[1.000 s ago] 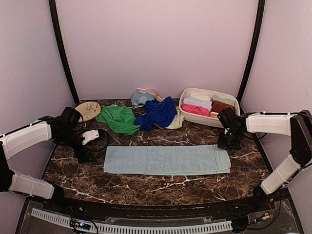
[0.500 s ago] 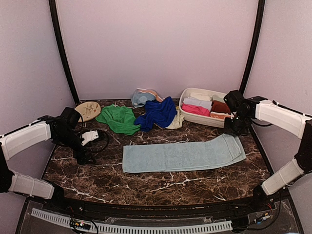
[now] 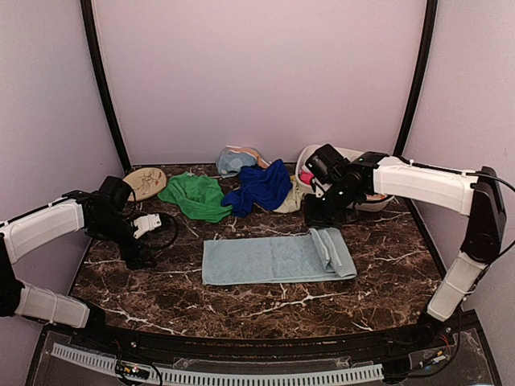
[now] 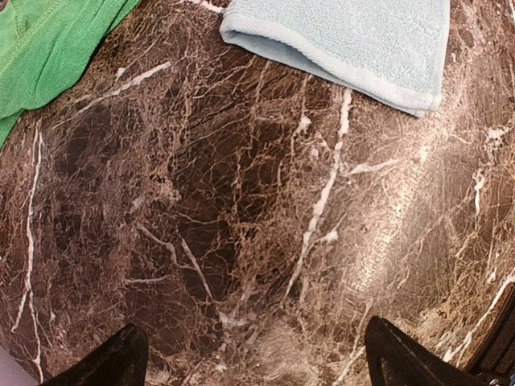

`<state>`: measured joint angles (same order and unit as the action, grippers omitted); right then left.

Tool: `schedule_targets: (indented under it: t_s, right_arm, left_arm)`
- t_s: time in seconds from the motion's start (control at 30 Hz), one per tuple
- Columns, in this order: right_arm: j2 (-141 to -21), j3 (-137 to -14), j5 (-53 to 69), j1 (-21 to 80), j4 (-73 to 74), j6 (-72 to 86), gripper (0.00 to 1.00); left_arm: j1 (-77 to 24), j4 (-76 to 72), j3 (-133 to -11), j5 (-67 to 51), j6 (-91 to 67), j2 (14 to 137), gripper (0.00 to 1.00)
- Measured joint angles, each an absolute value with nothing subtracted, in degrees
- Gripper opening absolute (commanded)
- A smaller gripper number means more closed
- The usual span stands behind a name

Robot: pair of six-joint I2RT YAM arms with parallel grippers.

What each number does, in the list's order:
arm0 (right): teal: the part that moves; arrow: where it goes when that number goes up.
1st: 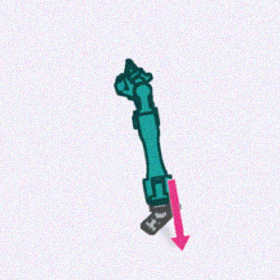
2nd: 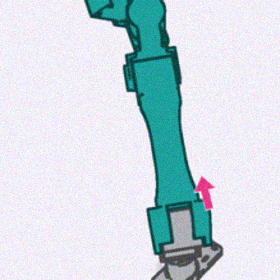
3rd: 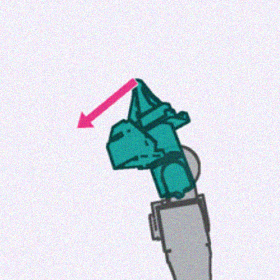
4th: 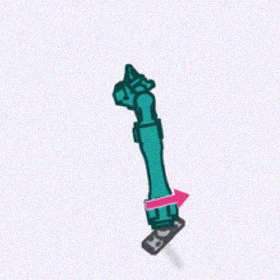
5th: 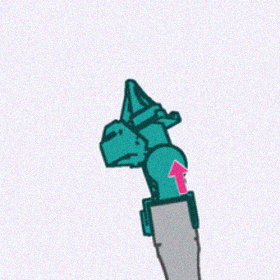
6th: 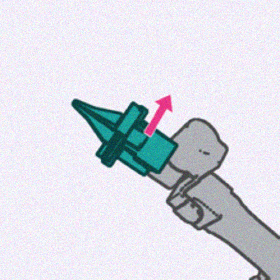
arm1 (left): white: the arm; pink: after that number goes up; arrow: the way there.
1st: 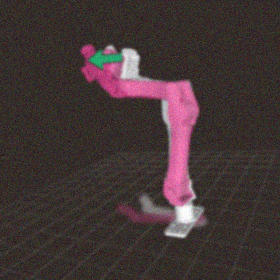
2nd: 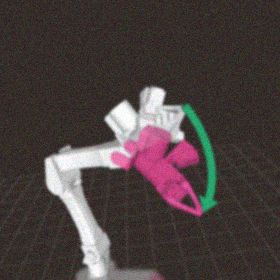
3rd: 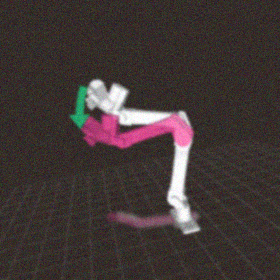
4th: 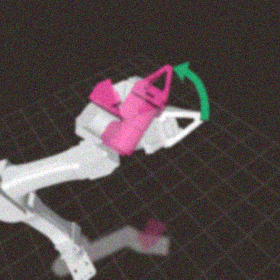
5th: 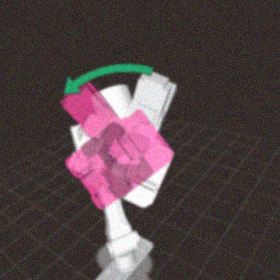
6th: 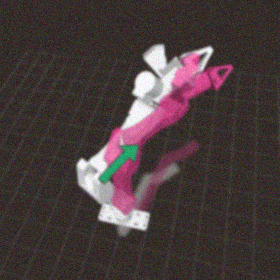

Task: Roll the towels
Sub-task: Fold the towel at the center of the board.

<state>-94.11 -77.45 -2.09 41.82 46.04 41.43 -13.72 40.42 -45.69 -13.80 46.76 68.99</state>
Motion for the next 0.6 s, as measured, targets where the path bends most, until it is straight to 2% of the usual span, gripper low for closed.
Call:
schedule_targets:
  t_s: [0.6]
  right_arm:
    - [-109.73, -91.92, 6.02, 50.48, 39.92, 44.71, 0.00]
  left_arm:
    - [-13.02, 40.18, -45.69, -12.25, 47.00, 69.36, 0.96]
